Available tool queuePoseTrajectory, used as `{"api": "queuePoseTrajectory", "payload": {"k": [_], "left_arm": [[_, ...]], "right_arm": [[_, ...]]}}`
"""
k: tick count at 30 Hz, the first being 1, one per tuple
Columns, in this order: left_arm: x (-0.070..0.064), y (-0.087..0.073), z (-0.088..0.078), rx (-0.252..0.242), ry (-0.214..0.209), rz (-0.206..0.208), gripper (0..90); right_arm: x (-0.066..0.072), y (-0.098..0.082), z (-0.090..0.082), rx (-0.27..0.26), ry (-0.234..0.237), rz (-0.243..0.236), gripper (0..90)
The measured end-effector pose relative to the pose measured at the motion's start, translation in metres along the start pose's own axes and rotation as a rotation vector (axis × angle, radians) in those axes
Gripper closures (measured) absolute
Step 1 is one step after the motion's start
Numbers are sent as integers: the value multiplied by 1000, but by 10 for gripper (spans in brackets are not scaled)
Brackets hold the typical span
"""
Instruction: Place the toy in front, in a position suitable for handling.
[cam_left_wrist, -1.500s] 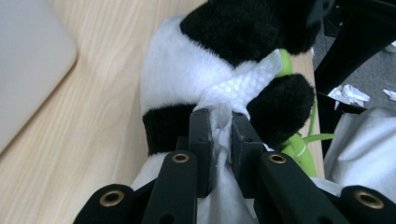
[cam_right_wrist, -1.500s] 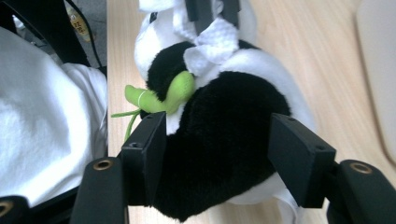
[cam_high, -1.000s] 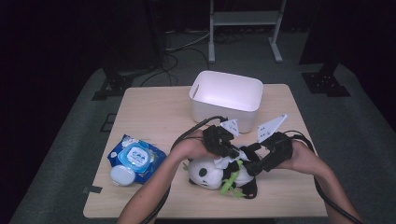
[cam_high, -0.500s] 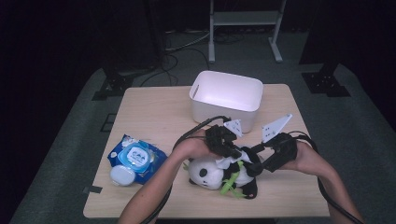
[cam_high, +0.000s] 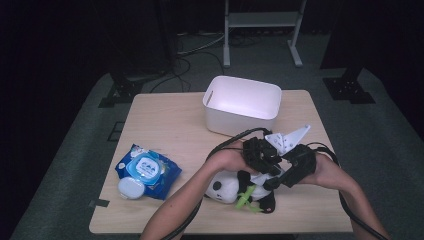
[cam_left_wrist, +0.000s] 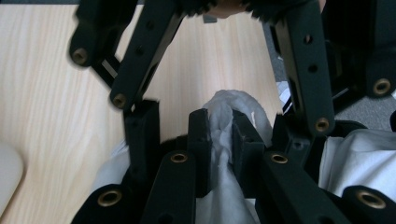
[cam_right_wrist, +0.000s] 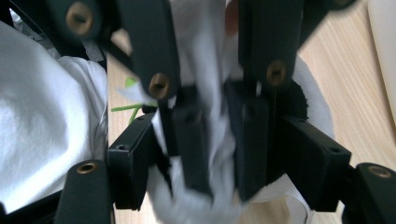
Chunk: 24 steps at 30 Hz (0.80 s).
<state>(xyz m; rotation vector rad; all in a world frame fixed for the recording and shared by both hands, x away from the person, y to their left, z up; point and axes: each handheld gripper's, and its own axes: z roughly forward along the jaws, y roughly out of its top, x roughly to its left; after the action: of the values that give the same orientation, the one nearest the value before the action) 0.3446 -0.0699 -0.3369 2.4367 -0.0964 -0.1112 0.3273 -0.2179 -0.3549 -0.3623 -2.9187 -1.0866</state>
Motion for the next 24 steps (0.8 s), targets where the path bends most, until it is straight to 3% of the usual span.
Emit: {"api": "queuePoseTrajectory", "payload": {"k": [4,9,17,24], "left_arm": [[0,-2,0,-3,4,-5,801],[3,-11,-14,-1,31,-8,801],[8,-40,-35,-33,60,-82,801],[10,-62,-51,-10,99,-122,802]], "right_arm": [[-1,-3,0,-5,6,4,294],[0,-4,0,-11,0,20,294],[0,-5,0,-15,-4,8,296],[1,-4,0,-2,-9,4,297]]}}
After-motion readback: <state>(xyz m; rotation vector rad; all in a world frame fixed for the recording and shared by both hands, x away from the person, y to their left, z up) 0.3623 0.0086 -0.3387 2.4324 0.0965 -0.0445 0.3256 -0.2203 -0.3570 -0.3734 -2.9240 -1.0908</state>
